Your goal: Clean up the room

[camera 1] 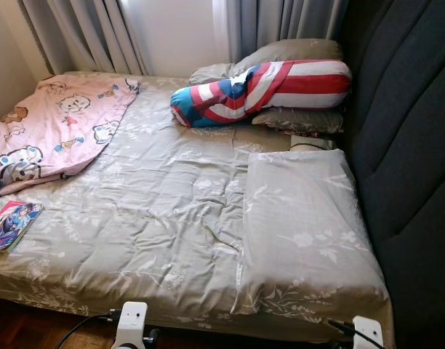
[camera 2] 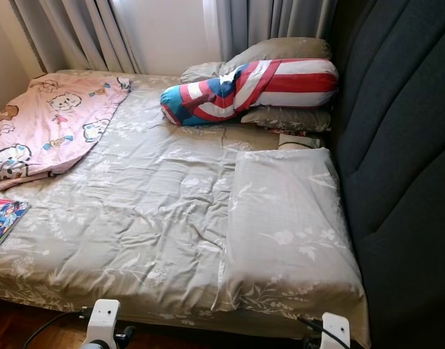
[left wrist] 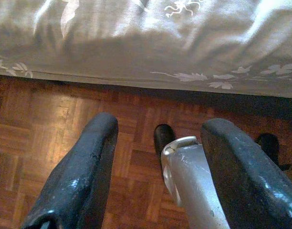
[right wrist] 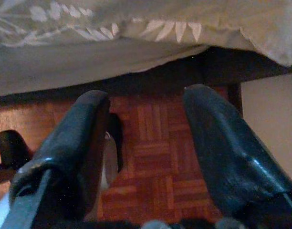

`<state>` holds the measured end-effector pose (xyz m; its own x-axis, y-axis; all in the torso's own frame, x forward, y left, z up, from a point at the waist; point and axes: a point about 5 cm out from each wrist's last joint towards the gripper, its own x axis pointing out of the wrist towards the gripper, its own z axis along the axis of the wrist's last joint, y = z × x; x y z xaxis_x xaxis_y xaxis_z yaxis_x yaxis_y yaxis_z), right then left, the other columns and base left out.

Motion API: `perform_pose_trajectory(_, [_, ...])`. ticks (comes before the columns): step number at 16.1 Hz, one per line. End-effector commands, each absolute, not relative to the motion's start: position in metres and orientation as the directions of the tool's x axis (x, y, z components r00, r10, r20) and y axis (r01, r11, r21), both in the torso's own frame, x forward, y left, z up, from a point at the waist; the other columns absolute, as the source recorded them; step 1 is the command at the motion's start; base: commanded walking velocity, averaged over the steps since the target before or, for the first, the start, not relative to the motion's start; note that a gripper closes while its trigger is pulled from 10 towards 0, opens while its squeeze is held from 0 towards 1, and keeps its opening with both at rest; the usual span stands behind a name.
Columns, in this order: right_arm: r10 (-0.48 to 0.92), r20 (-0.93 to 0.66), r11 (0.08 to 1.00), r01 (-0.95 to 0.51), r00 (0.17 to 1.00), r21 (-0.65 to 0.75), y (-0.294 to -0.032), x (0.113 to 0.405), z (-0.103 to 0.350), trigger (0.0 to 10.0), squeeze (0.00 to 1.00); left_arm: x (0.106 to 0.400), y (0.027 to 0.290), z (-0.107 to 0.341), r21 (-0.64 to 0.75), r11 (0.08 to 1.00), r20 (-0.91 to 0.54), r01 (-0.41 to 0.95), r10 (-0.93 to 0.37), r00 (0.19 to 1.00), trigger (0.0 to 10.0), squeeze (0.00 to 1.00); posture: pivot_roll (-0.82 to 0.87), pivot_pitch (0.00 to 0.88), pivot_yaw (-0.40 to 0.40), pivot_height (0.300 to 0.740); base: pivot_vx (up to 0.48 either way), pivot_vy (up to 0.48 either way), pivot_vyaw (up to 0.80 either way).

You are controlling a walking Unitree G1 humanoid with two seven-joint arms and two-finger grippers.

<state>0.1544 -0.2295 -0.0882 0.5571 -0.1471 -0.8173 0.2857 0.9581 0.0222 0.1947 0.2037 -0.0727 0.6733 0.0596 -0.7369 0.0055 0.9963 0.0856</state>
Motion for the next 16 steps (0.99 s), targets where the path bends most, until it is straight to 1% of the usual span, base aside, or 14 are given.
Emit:
perform_pose_trajectory(1, [-0.145, -0.834, 0.957, 0.289, 0.532, 0.018, -0.2284, 0.1474, -0.0915, 10.0, 0.00, 0.1873, 0.2045, -0.0767, 0.099, 0.995, -0.753, 0.012, 0.067, 0.655, 10.0, 0.00, -0.01, 0.078, -0.001, 0.704, 0.000, 0.000, 0.00])
perform_pose_trajectory(5, [-0.138, -0.856, 0.962, 0.274, 0.499, 0.005, -0.2257, 0.1386, -0.0957, 10.0, 0.00, 0.1852, 0.2059, -0.0777, 0.111, 0.994, -0.760, 0.011, 0.077, 0.645, 10.0, 0.00, 0.00, 0.063, -0.001, 0.704, 0.000, 0.000, 0.00])
perform_pose_trajectory(9, [-0.127, -0.852, 0.963, 0.270, 0.508, 0.017, -0.2248, 0.1392, -0.0954, 10.0, 0.00, 0.1840, 0.2076, -0.0781, 0.119, 0.993, -0.763, 0.015, 0.082, 0.641, 10.0, 0.00, 0.00, 0.056, 0.003, 0.704, 0.000, 0.000, 0.00])
perform_pose_trajectory(13, [-0.135, -0.850, 0.964, 0.265, 0.509, 0.006, -0.2248, 0.1385, -0.0956, 10.0, 0.00, 0.1833, 0.2093, -0.0782, 0.115, 0.993, -0.764, -0.003, 0.091, 0.638, 10.0, 0.00, 0.01, 0.074, 0.005, 0.704, 0.000, 0.000, 0.00])
perform_pose_trajectory(14, [-0.135, -0.845, 0.965, 0.261, 0.517, 0.005, -0.2248, 0.1387, -0.0953, 10.0, 0.00, 0.1825, 0.2095, -0.0787, 0.118, 0.993, -0.769, 0.001, 0.091, 0.632, 10.0, 0.00, 0.01, 0.080, 0.006, 0.704, 0.000, 0.386, 0.00])
perform_pose_trajectory(16, [-0.131, -0.844, 0.972, 0.236, 0.520, -0.006, -0.2234, 0.1446, -0.0937, 10.0, 0.00, 0.1812, 0.2101, -0.0793, 0.121, 0.993, -0.773, 0.003, 0.092, 0.627, 10.0, 0.00, 0.01, 0.094, 0.007, 0.704, 0.000, 0.480, 0.65])
